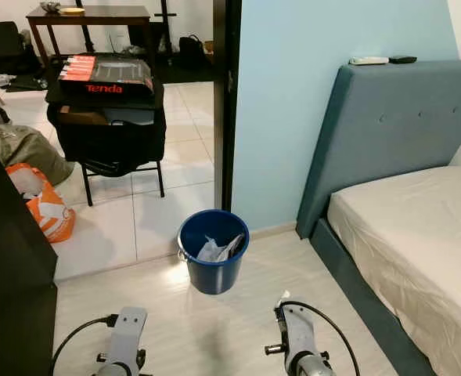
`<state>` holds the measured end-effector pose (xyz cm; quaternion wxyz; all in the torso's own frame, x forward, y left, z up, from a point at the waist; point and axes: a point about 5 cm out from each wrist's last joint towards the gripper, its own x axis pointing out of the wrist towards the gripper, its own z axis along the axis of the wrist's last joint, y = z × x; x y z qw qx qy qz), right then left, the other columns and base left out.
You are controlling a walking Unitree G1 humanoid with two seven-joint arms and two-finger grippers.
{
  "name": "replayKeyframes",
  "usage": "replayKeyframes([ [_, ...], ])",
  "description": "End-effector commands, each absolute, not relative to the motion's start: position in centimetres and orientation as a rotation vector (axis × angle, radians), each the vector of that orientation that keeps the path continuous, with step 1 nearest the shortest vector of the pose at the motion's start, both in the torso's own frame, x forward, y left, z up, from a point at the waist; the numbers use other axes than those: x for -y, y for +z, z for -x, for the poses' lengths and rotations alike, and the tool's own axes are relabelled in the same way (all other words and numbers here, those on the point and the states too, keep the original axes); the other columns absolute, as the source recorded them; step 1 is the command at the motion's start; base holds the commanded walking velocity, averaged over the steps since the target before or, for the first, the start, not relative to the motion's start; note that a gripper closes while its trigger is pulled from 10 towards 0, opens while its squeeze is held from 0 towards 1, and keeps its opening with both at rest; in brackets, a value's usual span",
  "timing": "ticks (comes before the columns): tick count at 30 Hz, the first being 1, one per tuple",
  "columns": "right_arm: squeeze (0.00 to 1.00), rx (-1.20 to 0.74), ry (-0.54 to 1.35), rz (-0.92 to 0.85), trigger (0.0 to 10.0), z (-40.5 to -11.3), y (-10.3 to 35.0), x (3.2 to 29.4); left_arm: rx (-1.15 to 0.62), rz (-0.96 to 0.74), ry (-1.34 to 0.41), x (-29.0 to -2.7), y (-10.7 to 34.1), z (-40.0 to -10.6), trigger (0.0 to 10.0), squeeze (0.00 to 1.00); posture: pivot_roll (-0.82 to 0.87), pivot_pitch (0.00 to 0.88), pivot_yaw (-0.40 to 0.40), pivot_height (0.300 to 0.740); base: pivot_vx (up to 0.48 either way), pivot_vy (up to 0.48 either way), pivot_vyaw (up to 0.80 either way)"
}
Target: Clean up the room
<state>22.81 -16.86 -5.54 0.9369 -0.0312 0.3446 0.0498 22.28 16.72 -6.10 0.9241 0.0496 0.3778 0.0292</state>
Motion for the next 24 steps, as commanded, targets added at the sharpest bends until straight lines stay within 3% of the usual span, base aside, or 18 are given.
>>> replayKeyframes([
  [1,0.00,-0.717,0.088,0.059,10.0,-22.6,-5.7,17.1,-0.774,-0.085,0.063,-16.5,-6.0,-22.5,10.0,0.00,0.03,0.061,-0.060,0.740,0.000,0.000,0.00],
  [18,0.00,-0.695,0.077,0.058,10.0,-23.0,-5.4,17.4,-0.746,-0.091,0.039,-16.2,-5.8,-22.7,10.0,0.00,0.03,0.078,-0.054,0.740,0.000,0.000,0.00],
  [24,0.00,-0.588,0.100,0.087,10.0,-24.4,-4.0,17.6,-0.672,-0.109,0.031,-16.6,-4.8,-23.6,10.0,0.00,0.03,0.085,-0.057,0.740,0.000,0.000,0.00],
])
